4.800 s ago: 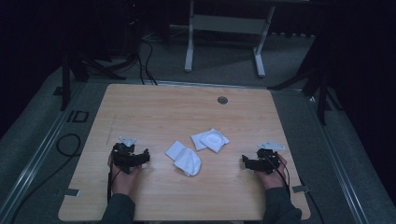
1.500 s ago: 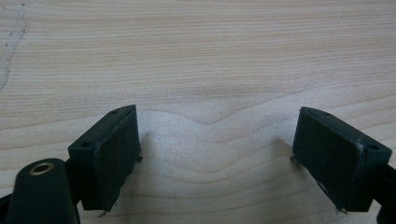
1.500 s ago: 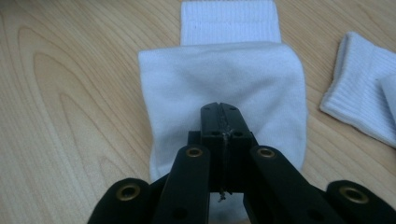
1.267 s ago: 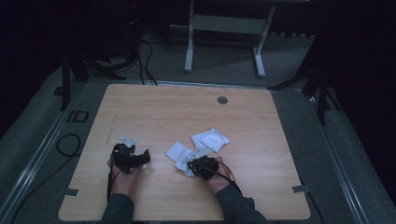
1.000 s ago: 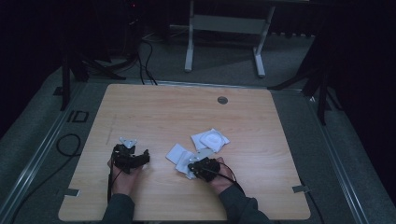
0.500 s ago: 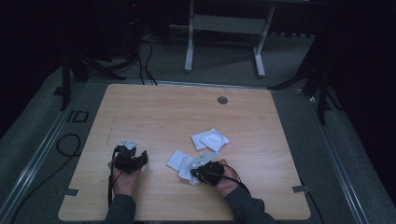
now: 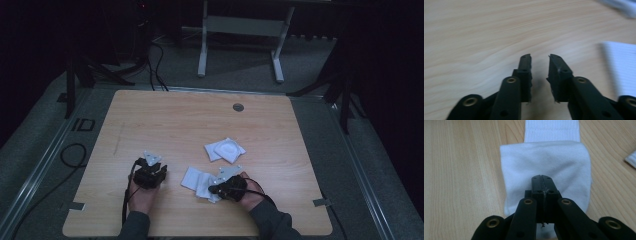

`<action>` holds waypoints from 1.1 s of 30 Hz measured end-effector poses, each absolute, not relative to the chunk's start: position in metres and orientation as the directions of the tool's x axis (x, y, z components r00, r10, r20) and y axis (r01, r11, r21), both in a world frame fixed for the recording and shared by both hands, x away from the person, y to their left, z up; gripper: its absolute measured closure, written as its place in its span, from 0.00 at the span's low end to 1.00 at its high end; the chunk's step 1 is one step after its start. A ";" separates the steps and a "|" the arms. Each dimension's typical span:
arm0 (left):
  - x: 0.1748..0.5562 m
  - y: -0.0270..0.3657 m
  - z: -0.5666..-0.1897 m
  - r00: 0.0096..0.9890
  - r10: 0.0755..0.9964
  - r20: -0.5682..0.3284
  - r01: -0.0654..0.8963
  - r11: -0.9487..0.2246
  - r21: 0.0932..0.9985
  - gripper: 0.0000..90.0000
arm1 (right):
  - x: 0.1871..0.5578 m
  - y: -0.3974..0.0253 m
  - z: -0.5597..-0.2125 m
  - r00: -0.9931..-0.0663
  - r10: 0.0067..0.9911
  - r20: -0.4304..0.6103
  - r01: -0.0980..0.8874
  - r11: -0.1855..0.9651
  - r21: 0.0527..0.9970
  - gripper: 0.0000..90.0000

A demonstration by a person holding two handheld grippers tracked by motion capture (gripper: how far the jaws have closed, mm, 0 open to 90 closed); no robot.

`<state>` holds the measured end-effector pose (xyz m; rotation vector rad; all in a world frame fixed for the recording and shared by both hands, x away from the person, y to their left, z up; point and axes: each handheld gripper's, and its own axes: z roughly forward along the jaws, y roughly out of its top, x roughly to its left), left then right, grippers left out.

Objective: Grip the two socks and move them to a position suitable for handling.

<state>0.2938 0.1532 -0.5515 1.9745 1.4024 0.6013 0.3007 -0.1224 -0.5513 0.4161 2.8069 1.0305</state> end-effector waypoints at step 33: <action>0.283 0.096 -0.560 0.544 0.838 -0.052 0.603 -0.347 0.718 0.99 | 0.300 -0.133 -0.548 -0.931 0.365 -0.020 0.264 0.708 0.655 0.81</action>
